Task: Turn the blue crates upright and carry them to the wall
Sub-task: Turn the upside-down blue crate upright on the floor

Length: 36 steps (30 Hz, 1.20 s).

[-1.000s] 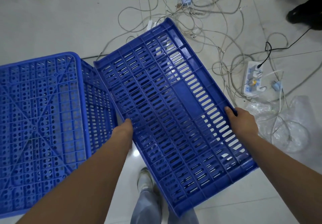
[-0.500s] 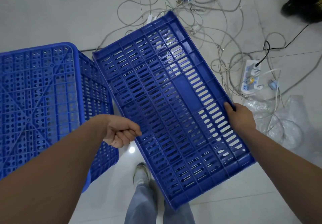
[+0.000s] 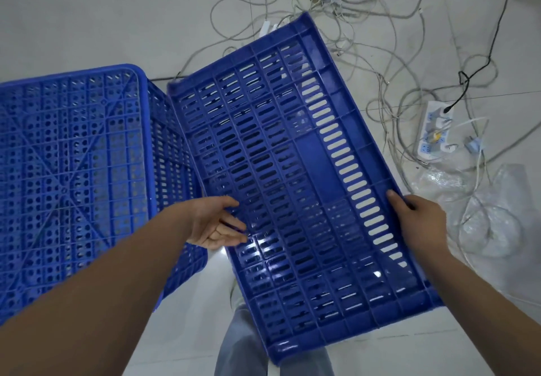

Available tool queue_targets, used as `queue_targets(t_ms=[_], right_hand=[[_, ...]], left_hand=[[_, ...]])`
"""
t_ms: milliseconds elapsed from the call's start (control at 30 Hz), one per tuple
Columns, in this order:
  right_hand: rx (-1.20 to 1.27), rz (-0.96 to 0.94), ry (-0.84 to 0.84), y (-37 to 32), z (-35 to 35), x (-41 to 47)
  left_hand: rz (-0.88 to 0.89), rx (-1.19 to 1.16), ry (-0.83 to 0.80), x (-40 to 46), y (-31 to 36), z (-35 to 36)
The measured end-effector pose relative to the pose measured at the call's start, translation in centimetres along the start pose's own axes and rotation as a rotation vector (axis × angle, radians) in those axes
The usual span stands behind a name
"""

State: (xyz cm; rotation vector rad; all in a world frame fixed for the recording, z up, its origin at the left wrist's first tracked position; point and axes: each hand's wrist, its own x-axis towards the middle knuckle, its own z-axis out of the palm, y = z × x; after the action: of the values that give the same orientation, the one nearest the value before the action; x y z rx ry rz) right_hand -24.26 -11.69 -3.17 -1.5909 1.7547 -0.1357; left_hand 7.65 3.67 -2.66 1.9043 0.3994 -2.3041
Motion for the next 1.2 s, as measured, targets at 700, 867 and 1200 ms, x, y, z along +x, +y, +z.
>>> queue_targets(t_ms=[700, 867, 1200], right_hand=[[0.386, -0.002, -0.241, -7.1, 8.6, -12.2], [0.286, 0.055, -0.333, -7.5, 14.3, -14.1], [0.047, -0.032, -0.541, -6.3, 21.0, -17.2]], left_hand=[[0.552, -0.533, 0.106, 1.5, -1.1, 5.4], [0.601, -0.613, 0.234, 2.4, -1.8, 6.0], [0.52, -0.689, 0.551, 6.5, -4.1, 1.9]])
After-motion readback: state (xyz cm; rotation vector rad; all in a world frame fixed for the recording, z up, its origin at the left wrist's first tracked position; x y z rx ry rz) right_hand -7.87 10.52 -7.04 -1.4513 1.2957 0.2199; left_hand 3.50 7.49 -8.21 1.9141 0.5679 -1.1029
